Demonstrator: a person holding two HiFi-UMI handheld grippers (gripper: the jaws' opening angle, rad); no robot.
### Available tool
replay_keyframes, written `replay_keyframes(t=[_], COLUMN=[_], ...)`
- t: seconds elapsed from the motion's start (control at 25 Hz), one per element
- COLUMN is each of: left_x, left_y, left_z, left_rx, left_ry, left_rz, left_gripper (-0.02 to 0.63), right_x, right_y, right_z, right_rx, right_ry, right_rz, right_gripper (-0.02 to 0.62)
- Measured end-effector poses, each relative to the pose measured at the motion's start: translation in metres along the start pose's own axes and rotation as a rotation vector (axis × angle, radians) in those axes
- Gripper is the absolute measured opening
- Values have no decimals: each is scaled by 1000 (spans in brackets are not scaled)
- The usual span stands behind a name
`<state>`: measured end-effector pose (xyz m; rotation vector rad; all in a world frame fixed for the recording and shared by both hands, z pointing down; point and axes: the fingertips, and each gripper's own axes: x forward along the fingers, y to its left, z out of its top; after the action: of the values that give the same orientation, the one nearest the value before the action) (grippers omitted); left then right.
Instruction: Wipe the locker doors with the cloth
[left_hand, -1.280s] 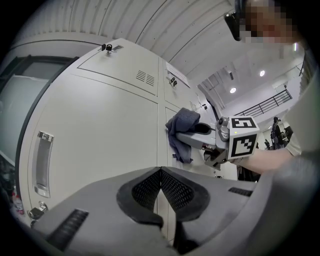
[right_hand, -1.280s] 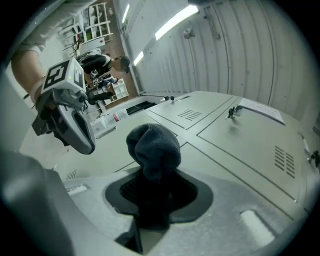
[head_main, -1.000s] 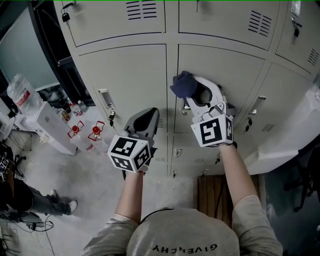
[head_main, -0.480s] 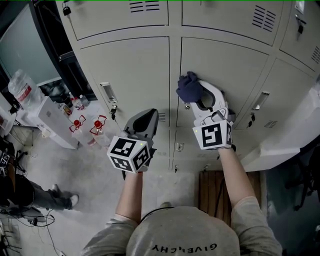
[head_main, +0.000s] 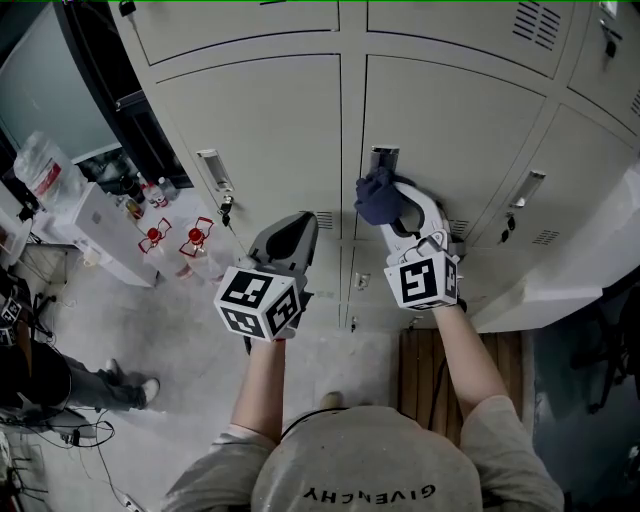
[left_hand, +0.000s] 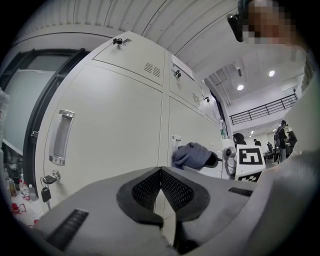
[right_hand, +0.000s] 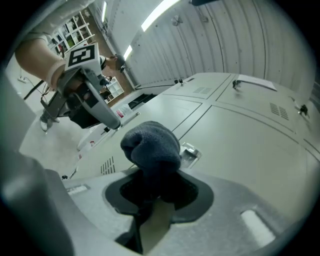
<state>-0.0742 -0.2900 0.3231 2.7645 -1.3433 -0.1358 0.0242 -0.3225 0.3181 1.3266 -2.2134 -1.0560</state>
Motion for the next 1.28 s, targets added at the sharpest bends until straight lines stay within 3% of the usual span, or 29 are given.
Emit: replay_keyframes(t=[0.4,0.64,0.92,1.28], left_x=[-5,-9,-13,-10], left_y=[5,11,22,19], left_z=[-13,-30,-58,-87], left_rx=[-15,-39,-79,-107], left_ry=[28,55,96,134], left_rz=[8,23,49,48], left_gripper=[-2,-2,-2,-2], right_x=[-5,-6,-6,-14], right_y=[47,88,124,139], right_z=[-38,-87,-117,-122], right_rx=[22,124,153,253], right_ry=[76,175,223,196], right_rz=[63,127,184,212], right_gripper=[103,104,104,106])
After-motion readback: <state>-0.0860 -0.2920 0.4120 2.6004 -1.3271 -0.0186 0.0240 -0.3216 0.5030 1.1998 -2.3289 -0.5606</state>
